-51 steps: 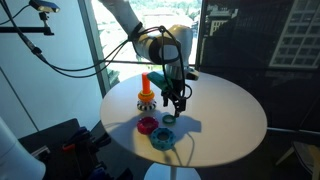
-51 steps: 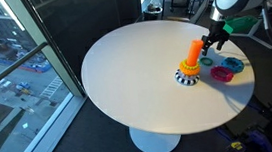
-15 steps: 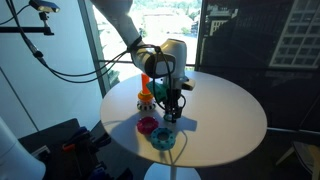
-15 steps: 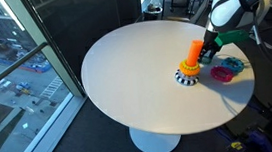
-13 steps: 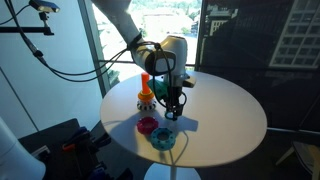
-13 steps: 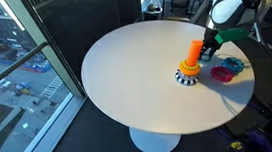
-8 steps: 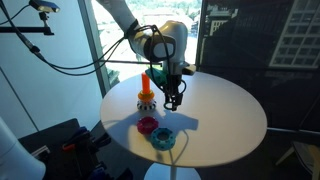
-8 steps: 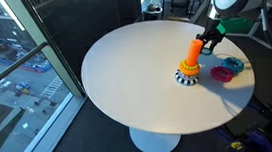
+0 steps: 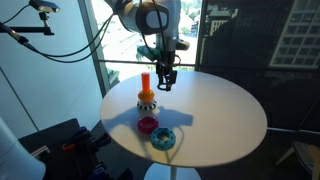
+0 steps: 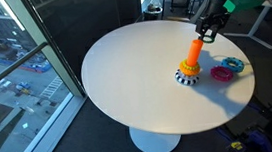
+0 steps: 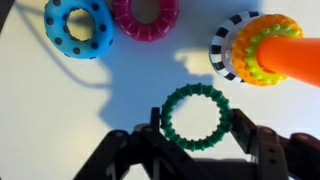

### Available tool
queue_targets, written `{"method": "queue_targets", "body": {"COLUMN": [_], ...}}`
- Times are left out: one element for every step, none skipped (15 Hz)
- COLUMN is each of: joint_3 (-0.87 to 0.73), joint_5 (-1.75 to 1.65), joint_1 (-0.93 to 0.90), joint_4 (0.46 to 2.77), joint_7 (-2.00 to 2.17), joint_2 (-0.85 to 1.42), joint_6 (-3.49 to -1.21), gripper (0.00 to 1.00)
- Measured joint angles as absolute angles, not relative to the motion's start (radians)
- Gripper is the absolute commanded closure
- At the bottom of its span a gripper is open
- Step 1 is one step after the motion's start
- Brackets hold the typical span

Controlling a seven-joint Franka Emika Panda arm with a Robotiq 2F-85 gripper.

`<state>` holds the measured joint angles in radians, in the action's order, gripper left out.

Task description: Pick up the green ring from the table and put it on the ring holder

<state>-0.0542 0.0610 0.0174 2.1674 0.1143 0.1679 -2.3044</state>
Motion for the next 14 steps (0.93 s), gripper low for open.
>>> {"method": "queue_targets", "body": {"joint_3": [-0.052, -0.05, -0.048, -0.046, -0.044, -0.041, -0.039, -0.036, -0.033, -0.03, -0.028, -0.025, -0.022, -0.018], "joint_5": [0.061, 0.061, 0.061, 0.062, 0.067, 0.075, 0.087, 0.1, 0.115, 0.13, 0.141, 0.15, 0.157, 0.162], "joint_1": [0.017, 0.017, 0.017, 0.017, 0.017, 0.017, 0.017, 0.017, 0.017, 0.017, 0.016, 0.015, 0.012, 0.01], "joint_4": [2.169, 2.172, 2.175, 2.178, 2.18, 2.183, 2.186, 2.189, 2.193, 2.196, 2.199, 2.2, 2.201, 2.203], "joint_7": [0.113, 0.111, 0.109, 0.103, 0.092, 0.077, 0.06, 0.041, 0.022, 0.003, -0.014, -0.027, -0.038, -0.046], "joint_2": [0.148, 0.128, 0.107, 0.089, 0.072, 0.055, 0.04, 0.027, 0.017, 0.01, 0.004, 0.0, -0.003, -0.005], "joint_6": [-2.291, -2.279, -2.269, -2.259, -2.246, -2.232, -2.219, -2.206, -2.192, -2.181, -2.17, -2.159, -2.151, -2.146], "gripper": [0.55, 0.55, 0.55, 0.55, 0.55, 0.55, 0.55, 0.55, 0.55, 0.55, 0.55, 0.55, 0.55, 0.55]}}
